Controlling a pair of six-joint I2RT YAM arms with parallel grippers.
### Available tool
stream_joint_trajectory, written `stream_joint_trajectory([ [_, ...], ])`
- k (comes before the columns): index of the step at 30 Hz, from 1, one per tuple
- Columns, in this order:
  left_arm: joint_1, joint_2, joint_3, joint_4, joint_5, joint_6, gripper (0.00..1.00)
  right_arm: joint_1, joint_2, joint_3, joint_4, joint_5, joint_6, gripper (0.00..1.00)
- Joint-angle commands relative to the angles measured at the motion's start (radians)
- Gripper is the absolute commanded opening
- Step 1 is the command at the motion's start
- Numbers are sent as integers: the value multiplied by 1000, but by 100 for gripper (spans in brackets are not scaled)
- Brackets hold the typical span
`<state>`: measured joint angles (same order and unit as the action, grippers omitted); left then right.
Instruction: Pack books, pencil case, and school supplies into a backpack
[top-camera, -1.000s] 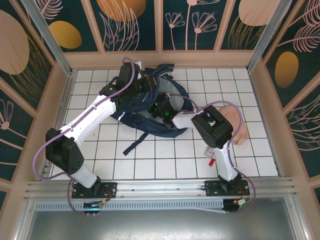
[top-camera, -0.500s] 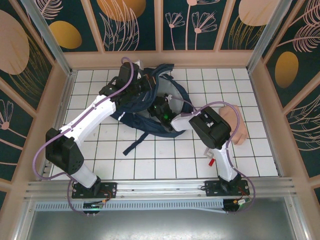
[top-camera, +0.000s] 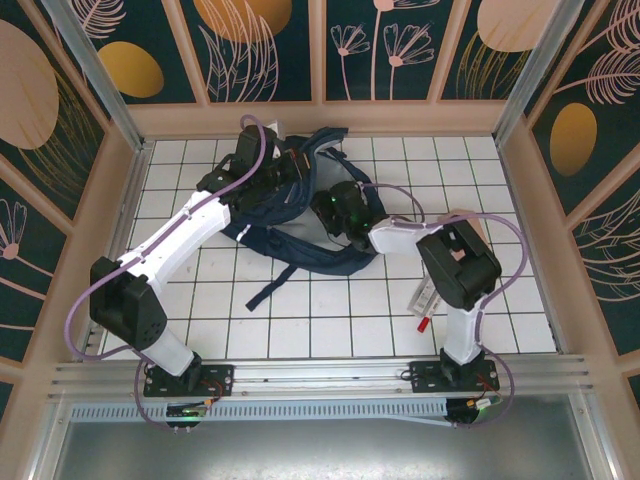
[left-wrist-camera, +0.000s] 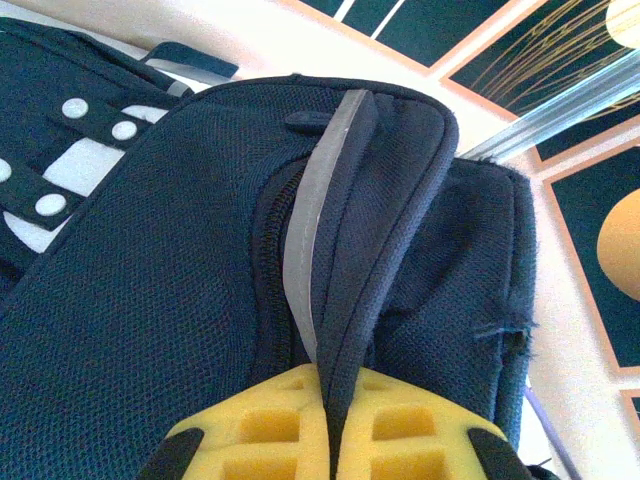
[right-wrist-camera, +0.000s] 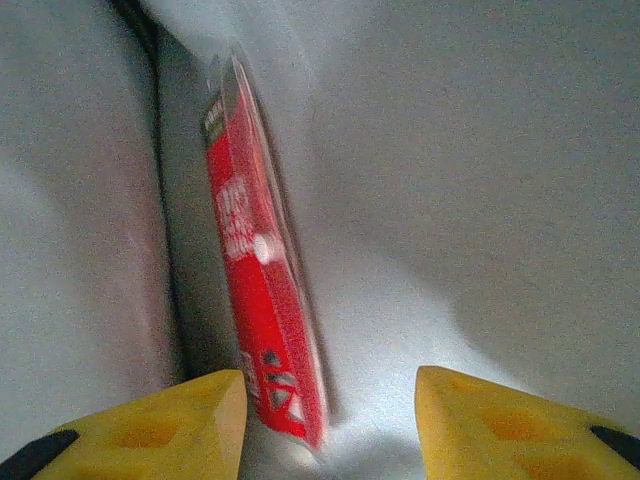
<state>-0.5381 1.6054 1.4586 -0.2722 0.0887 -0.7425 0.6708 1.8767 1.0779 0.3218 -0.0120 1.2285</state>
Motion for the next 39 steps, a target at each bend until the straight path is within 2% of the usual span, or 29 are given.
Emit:
stream_joint_trajectory([
  [1, 10, -54, 7, 90, -22, 21, 0, -12, -130, -38, -156, -8, -195, 47],
  [6, 9, -51, 7, 80, 14, 90, 0, -104, -381, -76, -409, 33, -424, 47],
  [9, 10, -41, -21, 81, 52, 148, 0, -189, -543, -116, -611, 129, -515, 49],
  [10, 10, -37, -34, 77, 59, 161, 0, -228, -597, -140, -665, 166, -541, 52],
  [12, 9, -36, -65, 87, 84, 191, 0, -340, -674, -184, -749, 186, -614, 57],
  [14, 10, -43, -107, 112, 106, 215, 0, -476, -707, -219, -804, 207, -674, 69],
  [17, 9, -48, -156, 123, 106, 242, 0, -697, -694, -251, -798, 124, -749, 72],
  [20, 9, -43, -168, 88, 99, 274, 0, -844, -633, -265, -764, 37, -806, 75],
  [22, 10, -44, -169, 64, 95, 292, 0, -858, -575, -258, -773, 33, -863, 75],
  [29, 9, -74, -159, 30, 139, 337, 0, -795, -367, -222, -823, 33, -1003, 74],
  [36, 9, -74, -82, -14, 129, 363, 0, -719, -188, -106, -895, 100, -1034, 75],
  [39, 10, -74, -56, -25, 118, 370, 0, -670, -170, -58, -930, 105, -1028, 75],
])
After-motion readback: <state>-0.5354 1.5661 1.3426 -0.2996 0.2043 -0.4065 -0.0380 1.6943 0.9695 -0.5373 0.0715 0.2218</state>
